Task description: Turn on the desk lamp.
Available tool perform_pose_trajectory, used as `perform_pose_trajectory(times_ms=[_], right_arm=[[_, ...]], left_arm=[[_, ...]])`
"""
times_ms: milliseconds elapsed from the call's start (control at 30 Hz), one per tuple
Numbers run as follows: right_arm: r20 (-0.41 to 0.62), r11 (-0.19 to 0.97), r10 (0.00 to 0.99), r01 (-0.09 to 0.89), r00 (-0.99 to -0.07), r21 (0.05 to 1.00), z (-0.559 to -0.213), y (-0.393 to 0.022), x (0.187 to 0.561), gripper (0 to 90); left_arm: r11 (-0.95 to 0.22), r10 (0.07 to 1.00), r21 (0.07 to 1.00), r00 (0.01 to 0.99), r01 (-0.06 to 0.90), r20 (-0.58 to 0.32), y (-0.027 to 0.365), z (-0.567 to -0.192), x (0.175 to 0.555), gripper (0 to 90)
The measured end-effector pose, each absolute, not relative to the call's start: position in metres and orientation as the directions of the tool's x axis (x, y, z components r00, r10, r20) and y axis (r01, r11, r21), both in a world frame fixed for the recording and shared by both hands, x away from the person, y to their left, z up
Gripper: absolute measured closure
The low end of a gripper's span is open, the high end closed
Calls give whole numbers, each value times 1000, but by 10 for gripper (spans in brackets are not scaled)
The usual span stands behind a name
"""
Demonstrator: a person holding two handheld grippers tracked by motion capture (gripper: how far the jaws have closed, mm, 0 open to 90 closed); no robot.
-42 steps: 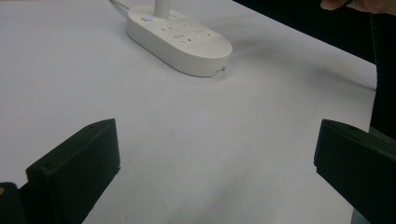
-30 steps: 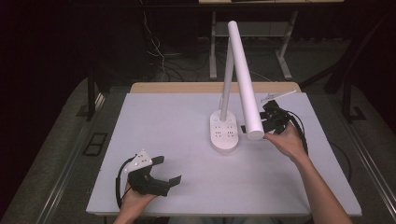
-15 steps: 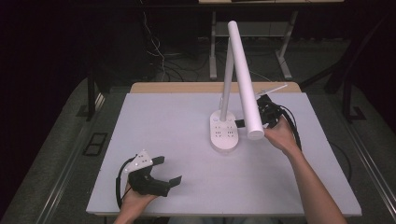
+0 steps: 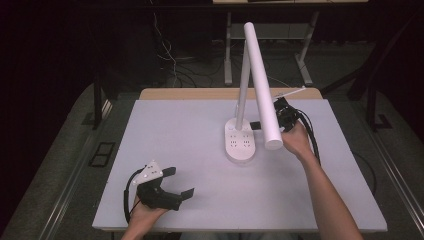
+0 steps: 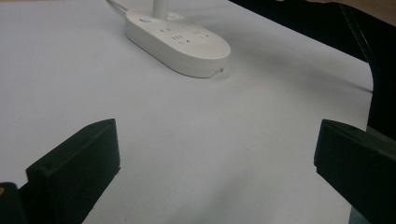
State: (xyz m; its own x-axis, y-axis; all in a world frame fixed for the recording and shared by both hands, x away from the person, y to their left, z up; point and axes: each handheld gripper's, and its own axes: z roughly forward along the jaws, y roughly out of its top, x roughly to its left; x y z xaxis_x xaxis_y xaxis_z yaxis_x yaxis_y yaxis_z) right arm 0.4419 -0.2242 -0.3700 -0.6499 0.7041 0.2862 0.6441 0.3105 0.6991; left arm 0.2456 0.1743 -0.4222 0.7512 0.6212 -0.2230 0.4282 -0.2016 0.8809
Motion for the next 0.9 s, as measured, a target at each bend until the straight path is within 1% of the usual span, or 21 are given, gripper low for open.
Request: perform_pose_trajectory(times_ms=[33,67,300,400,467,600,700,733,767,800,833,900], right_arm=[[284,310,702,640,-653,703,-371,-224,443,181],[286,312,699,640,-655,702,-372,-222,447,231],[290,314,696,641,-657,700,-374,-218,456,340],[289,312,696,640,-657,703,-376,-217,459,367],[290,300,702,639,-651,708,-381,-216,463,413],[286,287,719,645,-633,708,-385,-215,466,436],[286,273,728,646,-623,713,-391,-215,469,498],[286,273,728,646,-623,713,-391,-215,469,498],[294,266,730,652,-617,710,-393,-213,470,538],[294,266,730,652,-617,710,-393,-213,470,538],[293,266,726,647,-622,715,-396,-212,472,573],[299,264,723,649,-623,714,-398,-211,473,611]], left_arm=[[-202,621,881,752,428,-223,174,-422,246,0],[-202,621,881,752,428,-223,175,-422,246,0],[-201,620,881,752,427,-224,175,-422,246,0],[-200,618,880,752,430,-227,176,-422,246,0],[-200,619,881,753,429,-226,176,-422,246,0],[-202,620,880,752,430,-225,176,-422,246,0],[-200,622,880,750,431,-226,176,-422,246,0],[-200,622,880,750,431,-226,176,-422,246,0],[-200,622,880,750,431,-225,176,-422,247,0],[-200,622,880,750,431,-226,176,-422,247,0],[-201,622,880,750,430,-225,176,-422,247,0],[-200,622,880,750,430,-225,176,-422,246,0]])
